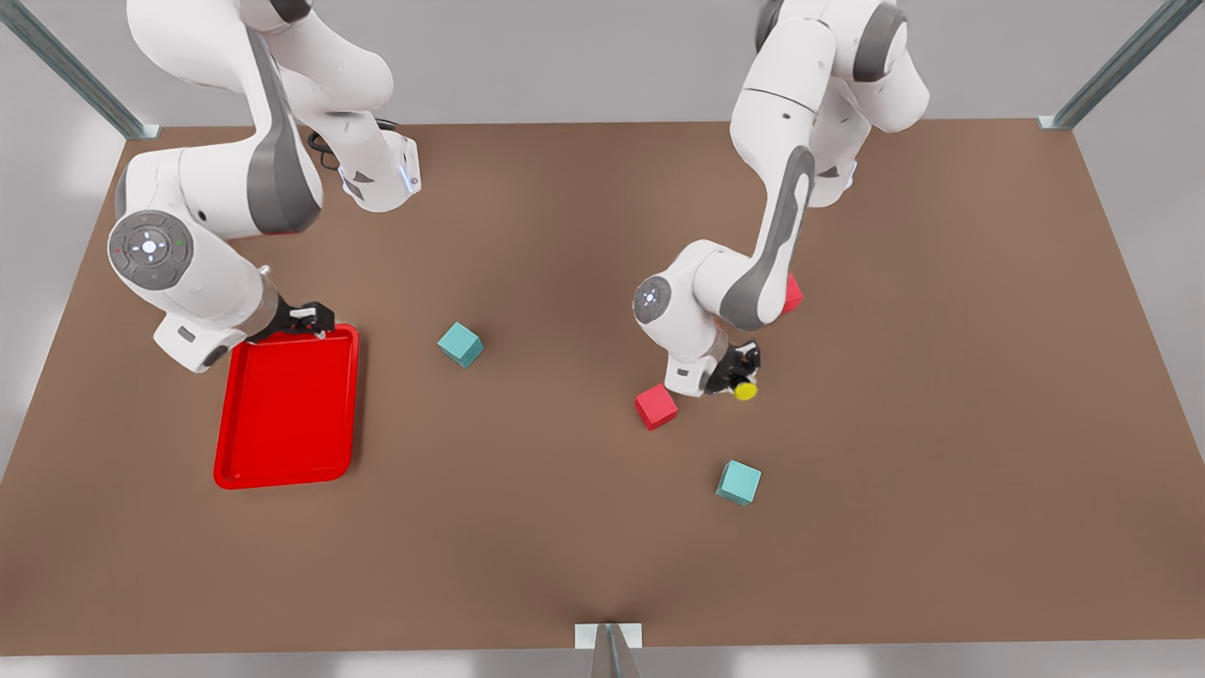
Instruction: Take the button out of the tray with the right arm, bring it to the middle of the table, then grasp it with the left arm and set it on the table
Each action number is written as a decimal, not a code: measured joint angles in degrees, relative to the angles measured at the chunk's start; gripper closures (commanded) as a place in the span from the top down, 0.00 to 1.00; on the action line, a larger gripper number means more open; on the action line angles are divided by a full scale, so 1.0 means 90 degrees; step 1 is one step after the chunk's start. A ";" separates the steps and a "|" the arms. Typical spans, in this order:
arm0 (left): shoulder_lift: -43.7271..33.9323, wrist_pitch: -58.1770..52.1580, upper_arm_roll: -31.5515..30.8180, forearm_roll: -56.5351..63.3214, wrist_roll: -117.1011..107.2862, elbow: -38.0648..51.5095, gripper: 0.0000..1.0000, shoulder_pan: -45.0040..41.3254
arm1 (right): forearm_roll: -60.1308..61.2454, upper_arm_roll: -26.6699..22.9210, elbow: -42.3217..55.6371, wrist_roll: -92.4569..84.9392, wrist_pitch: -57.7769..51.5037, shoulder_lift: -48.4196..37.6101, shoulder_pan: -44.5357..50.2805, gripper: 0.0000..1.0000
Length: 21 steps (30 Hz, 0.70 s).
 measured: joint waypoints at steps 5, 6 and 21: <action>0.0414 -0.0799 -0.0019 0.0971 -0.1869 0.0045 0.48 -0.0029 | 0.0116 -0.0002 0.0000 -0.0004 -0.0017 -0.0006 0.0000 1.00; 0.0522 -0.0890 -0.0024 0.1121 -0.2211 0.0029 0.48 -0.0033 | 0.0119 -0.0002 0.0002 -0.0005 -0.0019 -0.0006 0.0004 1.00; 0.1604 -0.0573 -0.0016 0.2270 -0.5812 0.0026 0.48 0.0037 | 0.0126 -0.0002 -0.0007 -0.0013 -0.0036 -0.0006 0.0037 1.00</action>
